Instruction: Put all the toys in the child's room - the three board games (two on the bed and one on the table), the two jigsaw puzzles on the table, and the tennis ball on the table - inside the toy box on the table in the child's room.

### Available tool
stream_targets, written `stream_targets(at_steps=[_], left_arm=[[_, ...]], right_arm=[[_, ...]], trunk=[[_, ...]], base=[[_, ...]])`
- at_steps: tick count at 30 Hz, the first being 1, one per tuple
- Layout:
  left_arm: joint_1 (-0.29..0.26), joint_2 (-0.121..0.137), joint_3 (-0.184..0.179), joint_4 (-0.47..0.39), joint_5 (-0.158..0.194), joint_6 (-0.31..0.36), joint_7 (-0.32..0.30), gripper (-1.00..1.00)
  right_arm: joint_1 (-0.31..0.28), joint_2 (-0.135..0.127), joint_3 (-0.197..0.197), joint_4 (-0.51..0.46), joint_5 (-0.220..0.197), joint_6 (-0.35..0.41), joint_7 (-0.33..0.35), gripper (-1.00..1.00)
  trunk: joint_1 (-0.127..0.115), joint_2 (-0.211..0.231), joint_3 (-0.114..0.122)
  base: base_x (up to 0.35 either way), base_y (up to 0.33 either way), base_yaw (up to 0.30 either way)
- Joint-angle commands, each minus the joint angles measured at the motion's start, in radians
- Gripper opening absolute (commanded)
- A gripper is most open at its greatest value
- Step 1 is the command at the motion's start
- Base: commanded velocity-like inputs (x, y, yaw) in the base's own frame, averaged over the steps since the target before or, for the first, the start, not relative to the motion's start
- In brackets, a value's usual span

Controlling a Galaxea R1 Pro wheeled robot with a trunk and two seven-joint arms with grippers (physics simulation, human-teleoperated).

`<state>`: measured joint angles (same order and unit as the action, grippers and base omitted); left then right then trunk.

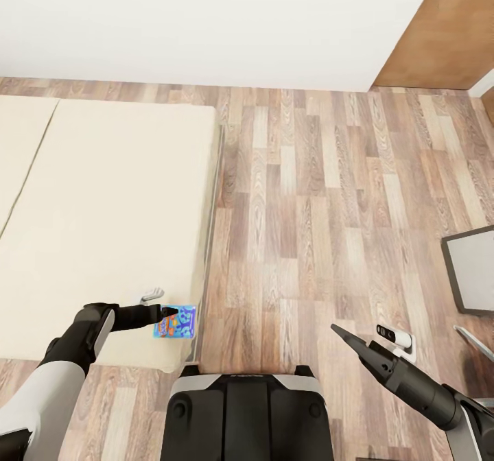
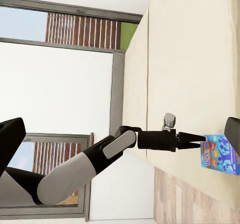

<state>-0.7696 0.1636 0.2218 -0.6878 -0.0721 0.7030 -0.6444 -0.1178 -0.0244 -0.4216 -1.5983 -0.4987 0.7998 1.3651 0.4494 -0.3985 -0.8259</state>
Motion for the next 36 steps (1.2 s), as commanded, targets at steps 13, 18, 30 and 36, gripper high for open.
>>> stream_targets(at_steps=[13, 18, 30, 36], left_arm=[[0.0, -0.001, 0.004, -0.001, -0.008, 0.005, -0.009, 1.0], [0.0, -0.001, 0.004, -0.001, -0.008, 0.006, -0.009, 1.0], [0.0, 0.0, 0.004, -0.001, -0.008, 0.006, -0.01, 1.0], [0.0, 0.002, 0.005, -0.001, -0.008, 0.006, -0.012, 1.0]], right_arm=[[0.0, 0.0, 0.0, 0.0, -0.003, 0.008, 0.001, 1.0], [0.0, 0.0, 0.0, 0.0, -0.003, 0.007, 0.002, 1.0], [0.0, 0.0, 0.0, 0.0, -0.003, 0.008, -0.003, 1.0], [0.0, 0.0, -0.001, 0.0, -0.002, 0.013, -0.006, 1.0]], trunk=[[0.001, -0.001, -0.001], [0.001, -0.001, -0.001], [0.001, -0.001, -0.001], [0.001, -0.001, -0.001]], base=[[0.0, -0.008, 0.0], [0.0, 0.0, 0.0], [0.0, 0.0, 0.0], [0.0, 0.0, 0.0]])
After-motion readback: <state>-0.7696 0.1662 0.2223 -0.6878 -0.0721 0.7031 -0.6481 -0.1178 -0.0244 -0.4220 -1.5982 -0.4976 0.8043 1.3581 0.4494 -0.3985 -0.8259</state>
